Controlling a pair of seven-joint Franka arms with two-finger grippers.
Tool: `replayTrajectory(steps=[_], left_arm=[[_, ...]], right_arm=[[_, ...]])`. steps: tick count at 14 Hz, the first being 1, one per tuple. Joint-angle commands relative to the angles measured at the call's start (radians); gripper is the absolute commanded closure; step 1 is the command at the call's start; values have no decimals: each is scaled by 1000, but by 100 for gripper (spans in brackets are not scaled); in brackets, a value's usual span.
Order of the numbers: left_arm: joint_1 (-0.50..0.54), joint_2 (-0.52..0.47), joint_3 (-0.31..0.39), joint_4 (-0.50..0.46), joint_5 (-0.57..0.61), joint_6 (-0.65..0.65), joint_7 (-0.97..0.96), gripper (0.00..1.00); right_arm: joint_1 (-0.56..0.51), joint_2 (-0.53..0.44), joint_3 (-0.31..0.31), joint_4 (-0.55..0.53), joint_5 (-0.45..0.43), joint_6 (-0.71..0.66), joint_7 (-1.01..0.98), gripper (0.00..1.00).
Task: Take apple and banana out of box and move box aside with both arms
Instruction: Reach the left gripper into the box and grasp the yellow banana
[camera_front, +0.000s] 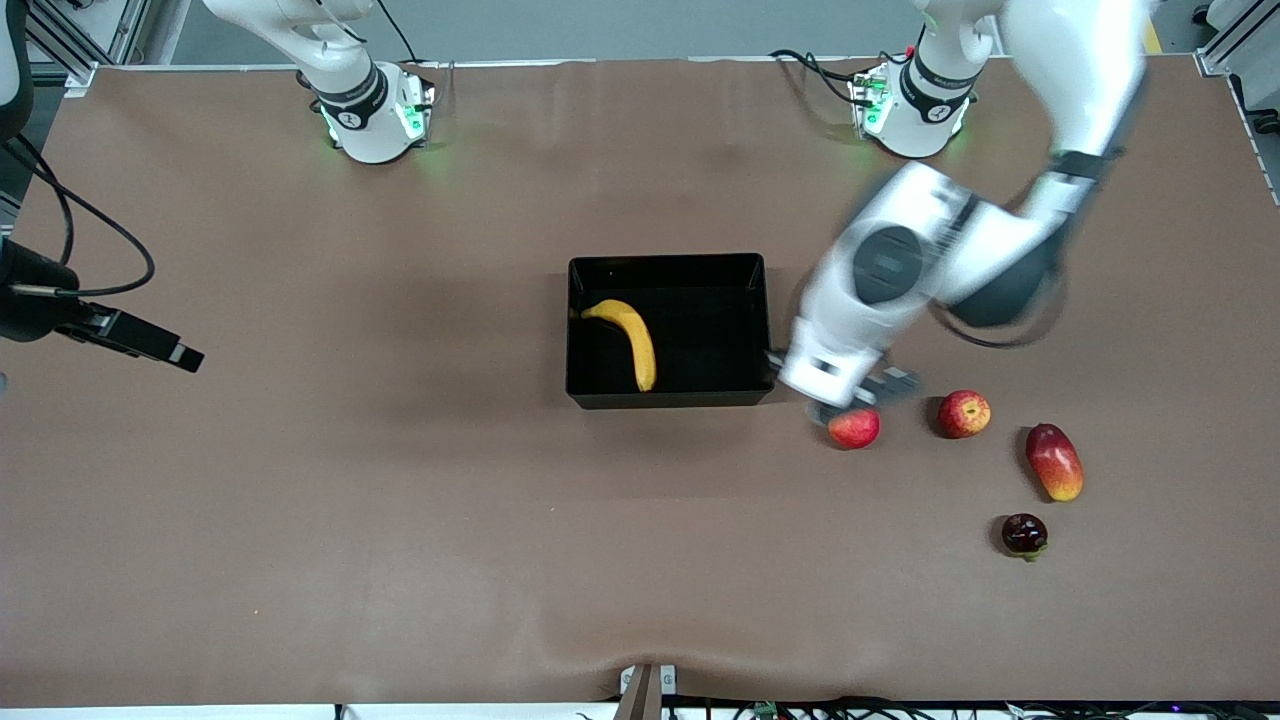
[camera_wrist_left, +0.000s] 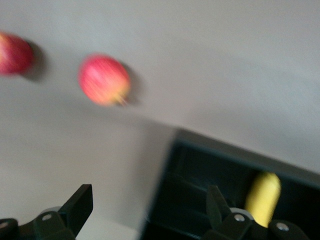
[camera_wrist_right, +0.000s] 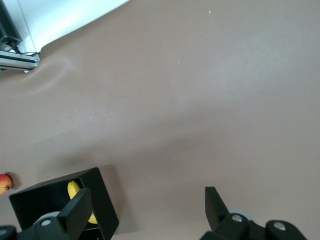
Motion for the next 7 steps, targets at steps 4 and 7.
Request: replayTrajectory(steps=[4, 7], left_arm=[[-230, 160, 15, 3, 116, 217, -297, 0], [-279, 277, 16, 3, 272, 357, -408, 0]], right_arm=[[28, -6, 2, 6, 5, -50, 143, 0], [37, -1, 1, 8, 8, -99, 154, 0]])
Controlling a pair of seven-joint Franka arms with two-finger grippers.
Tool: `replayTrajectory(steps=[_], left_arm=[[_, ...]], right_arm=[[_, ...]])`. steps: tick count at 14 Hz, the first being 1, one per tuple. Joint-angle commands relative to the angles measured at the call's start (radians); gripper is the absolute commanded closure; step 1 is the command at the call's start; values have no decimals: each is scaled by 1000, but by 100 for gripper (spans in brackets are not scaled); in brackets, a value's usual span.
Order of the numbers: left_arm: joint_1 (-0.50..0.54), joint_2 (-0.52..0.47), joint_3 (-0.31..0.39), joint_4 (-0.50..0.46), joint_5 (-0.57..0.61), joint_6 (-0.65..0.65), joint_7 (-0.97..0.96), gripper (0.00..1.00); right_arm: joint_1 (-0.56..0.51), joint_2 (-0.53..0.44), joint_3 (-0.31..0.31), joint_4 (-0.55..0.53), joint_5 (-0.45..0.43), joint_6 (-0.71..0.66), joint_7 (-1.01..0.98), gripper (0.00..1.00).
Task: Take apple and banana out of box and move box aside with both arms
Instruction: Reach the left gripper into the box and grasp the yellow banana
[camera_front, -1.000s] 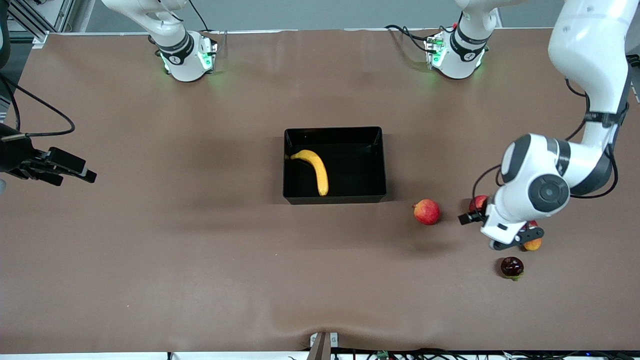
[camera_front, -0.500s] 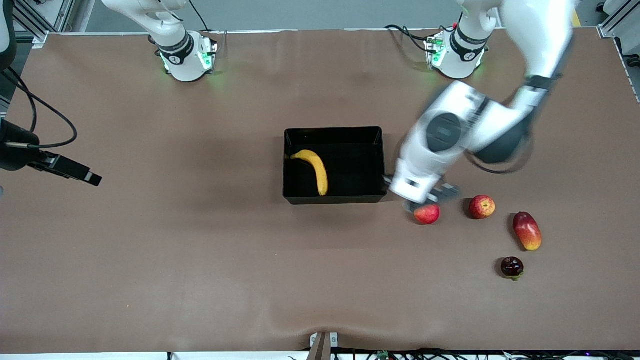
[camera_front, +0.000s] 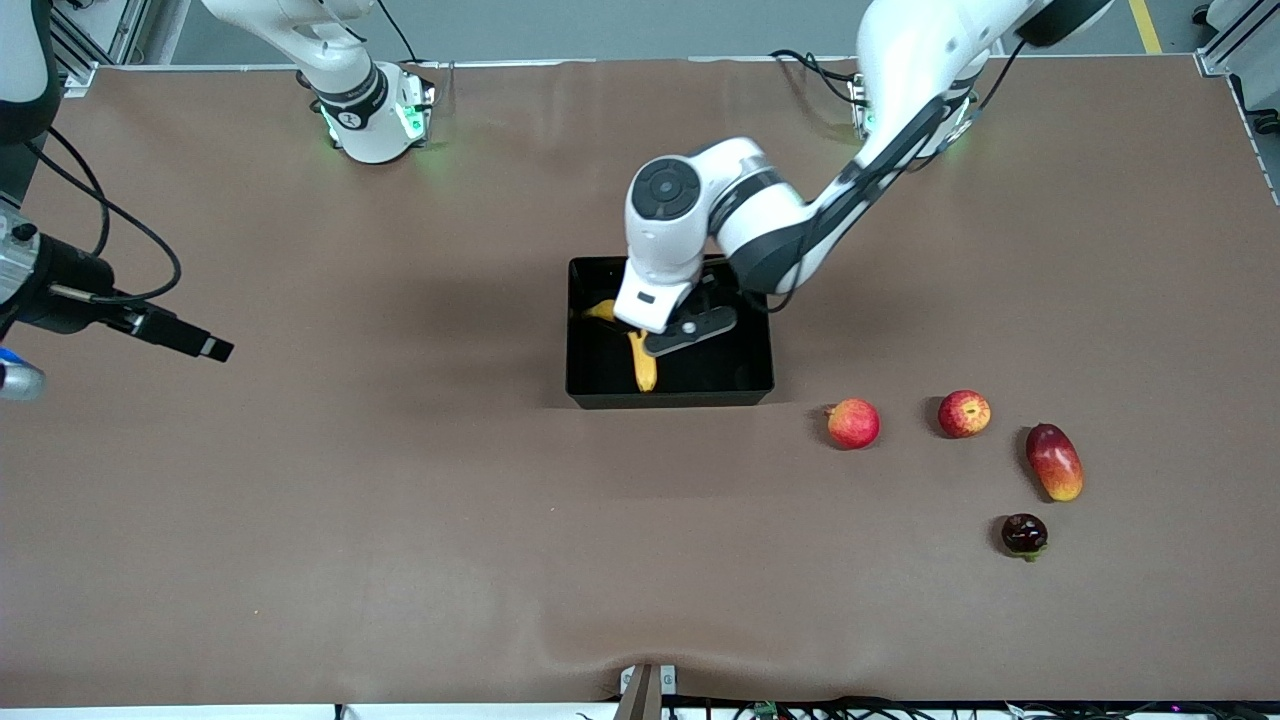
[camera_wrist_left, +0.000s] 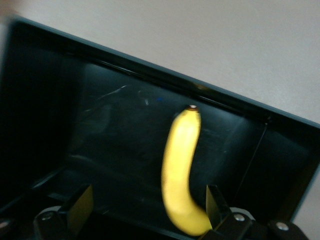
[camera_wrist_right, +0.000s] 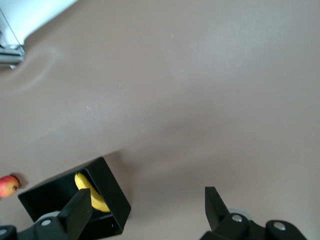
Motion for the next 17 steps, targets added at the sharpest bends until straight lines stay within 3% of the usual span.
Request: replayTrajectory(steps=[1, 4, 7, 8, 11, 12, 17], left_arm=[[-25, 107, 3, 22, 133, 100, -84, 0], [-48, 183, 6, 30, 235, 171, -107, 0], [-100, 217, 50, 48, 246, 187, -107, 0], [-116, 221, 63, 48, 247, 205, -104, 14], [-120, 218, 83, 48, 255, 216, -80, 94], [-120, 212, 83, 48, 255, 216, -61, 100], [-108, 103, 64, 47, 241, 107, -50, 100]], right_arm=[[6, 2, -3, 11, 4, -24, 23, 0], [6, 6, -4, 11, 4, -25, 20, 0], [34, 73, -3, 9, 12, -22, 20, 0], [55, 95, -3, 8, 13, -6, 23, 0], [113, 209, -1, 18, 15, 155, 20, 0], [139, 218, -3, 18, 12, 198, 20, 0], [205, 296, -3, 9, 12, 179, 24, 0]])
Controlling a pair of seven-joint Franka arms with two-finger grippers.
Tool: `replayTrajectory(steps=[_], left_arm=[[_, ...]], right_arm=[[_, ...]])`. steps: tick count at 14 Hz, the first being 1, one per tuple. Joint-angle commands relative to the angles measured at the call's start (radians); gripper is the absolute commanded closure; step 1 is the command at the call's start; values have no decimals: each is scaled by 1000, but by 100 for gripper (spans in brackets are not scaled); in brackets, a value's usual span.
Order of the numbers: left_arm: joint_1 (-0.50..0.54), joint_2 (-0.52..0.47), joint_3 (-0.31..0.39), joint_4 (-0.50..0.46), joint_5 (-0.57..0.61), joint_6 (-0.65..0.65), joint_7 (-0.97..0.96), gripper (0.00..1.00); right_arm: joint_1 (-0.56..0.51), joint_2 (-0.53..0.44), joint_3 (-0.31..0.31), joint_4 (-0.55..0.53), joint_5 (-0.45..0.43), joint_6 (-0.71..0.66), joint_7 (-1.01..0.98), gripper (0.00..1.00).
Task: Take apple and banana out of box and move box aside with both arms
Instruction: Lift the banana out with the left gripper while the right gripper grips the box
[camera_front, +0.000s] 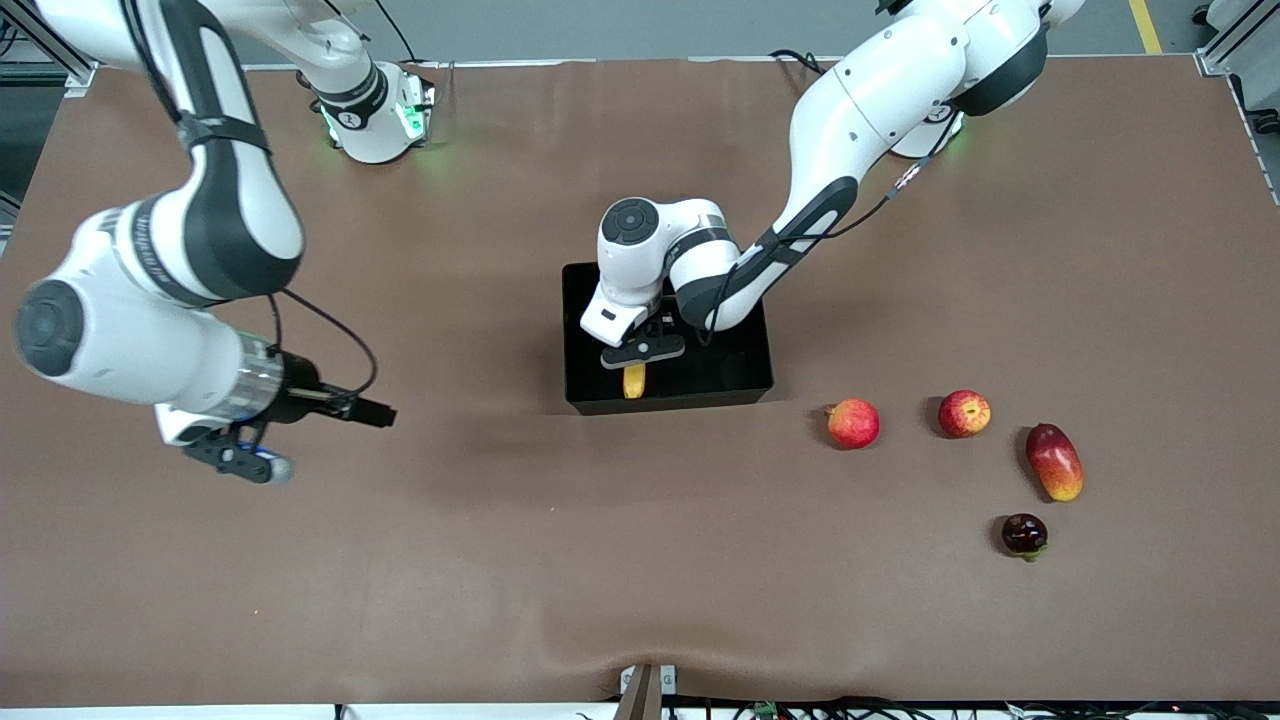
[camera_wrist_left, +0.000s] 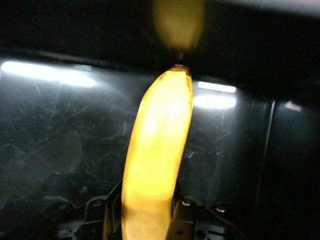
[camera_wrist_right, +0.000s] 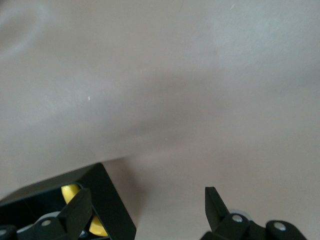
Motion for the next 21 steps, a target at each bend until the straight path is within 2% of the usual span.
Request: replayTrajectory(steps=[1, 3, 5, 7, 10, 12, 14, 17, 19, 21], left_arm=[[6, -115, -26, 3, 19, -115, -4, 100], [24, -185, -50, -5, 11, -180, -3, 100], [61, -250, -75, -16, -18, -229, 19, 100], [122, -307, -108, -17, -68, -282, 95, 100], [275, -400, -182, -46, -150, -370, 227, 100], [448, -466, -272, -117, -209, -396, 295, 100], [693, -526, -418, -228, -219, -399, 403, 100], [1083, -534, -662, -347, -219, -407, 531, 100], [1242, -534, -730, -416, -219, -413, 549, 100], [1332, -534, -731, -476, -220, -418, 495, 100]], right_arm=[[13, 41, -7, 21, 13, -102, 11, 0], [21, 42, -7, 18, 11, -198, 11, 0], [59, 43, -7, -19, 11, -197, -44, 0], [122, 43, -7, -39, 10, -140, -66, 0], [192, 43, -7, -129, 10, 25, -114, 0], [218, 41, -7, -180, 10, 119, -184, 0], [243, 49, -7, -192, 10, 184, -221, 0], [304, 49, -7, -253, 10, 288, -224, 0], [327, 50, -7, -310, 11, 365, -219, 0], [353, 50, -6, -326, 16, 386, -204, 0]])
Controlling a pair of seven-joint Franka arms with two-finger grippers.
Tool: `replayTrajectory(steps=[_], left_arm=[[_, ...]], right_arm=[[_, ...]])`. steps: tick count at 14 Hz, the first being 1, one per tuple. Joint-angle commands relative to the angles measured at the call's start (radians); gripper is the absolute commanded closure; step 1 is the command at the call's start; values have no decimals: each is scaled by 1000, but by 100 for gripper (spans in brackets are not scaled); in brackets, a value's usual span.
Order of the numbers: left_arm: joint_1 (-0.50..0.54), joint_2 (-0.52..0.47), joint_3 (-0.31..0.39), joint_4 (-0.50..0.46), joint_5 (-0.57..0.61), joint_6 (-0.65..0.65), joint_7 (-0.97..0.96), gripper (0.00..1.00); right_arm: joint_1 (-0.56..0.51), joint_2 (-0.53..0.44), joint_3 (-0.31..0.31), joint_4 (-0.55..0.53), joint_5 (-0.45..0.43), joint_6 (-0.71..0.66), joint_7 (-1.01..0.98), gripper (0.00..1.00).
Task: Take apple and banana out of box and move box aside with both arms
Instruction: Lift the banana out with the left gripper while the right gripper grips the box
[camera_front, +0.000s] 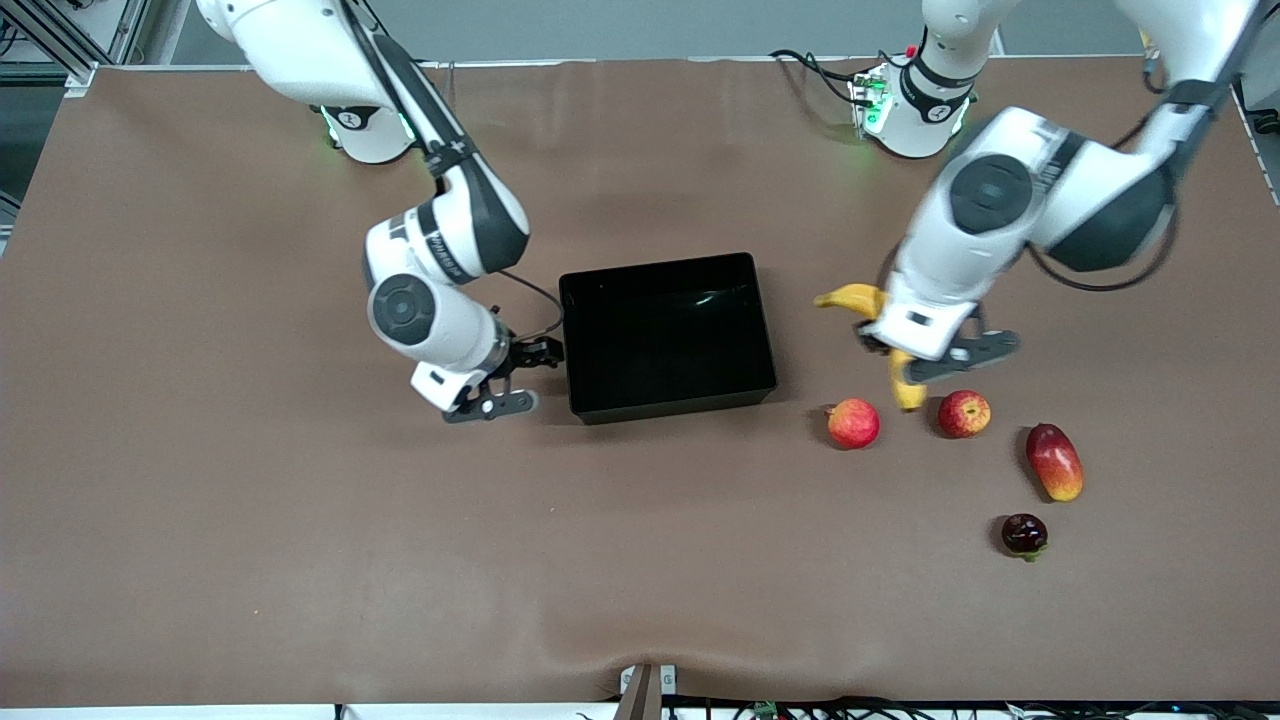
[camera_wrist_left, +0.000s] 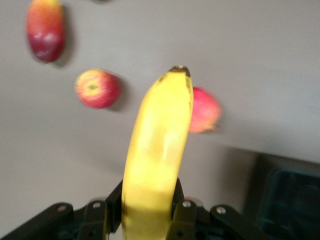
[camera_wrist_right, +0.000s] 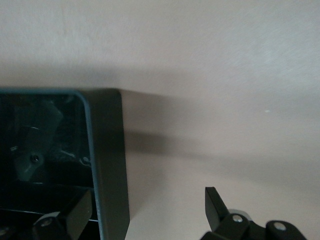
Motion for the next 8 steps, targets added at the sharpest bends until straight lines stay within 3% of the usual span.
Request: replayTrajectory(steps=[1, 6, 7, 8], left_arm=[[141, -40, -32, -106, -18, 6, -30, 100], [293, -28, -22, -204, -10, 49, -47, 100], [327, -28, -19, -238, -7, 93, -45, 100], [363, -25, -16, -273, 16, 150, -30, 100]], right_arm=[[44, -12, -8, -31, 36, 35, 7, 0], [86, 29, -10, -52, 76, 105, 42, 0], [86, 31, -10, -72, 76, 121, 44, 9], [86, 31, -10, -92, 76, 142, 44, 33]])
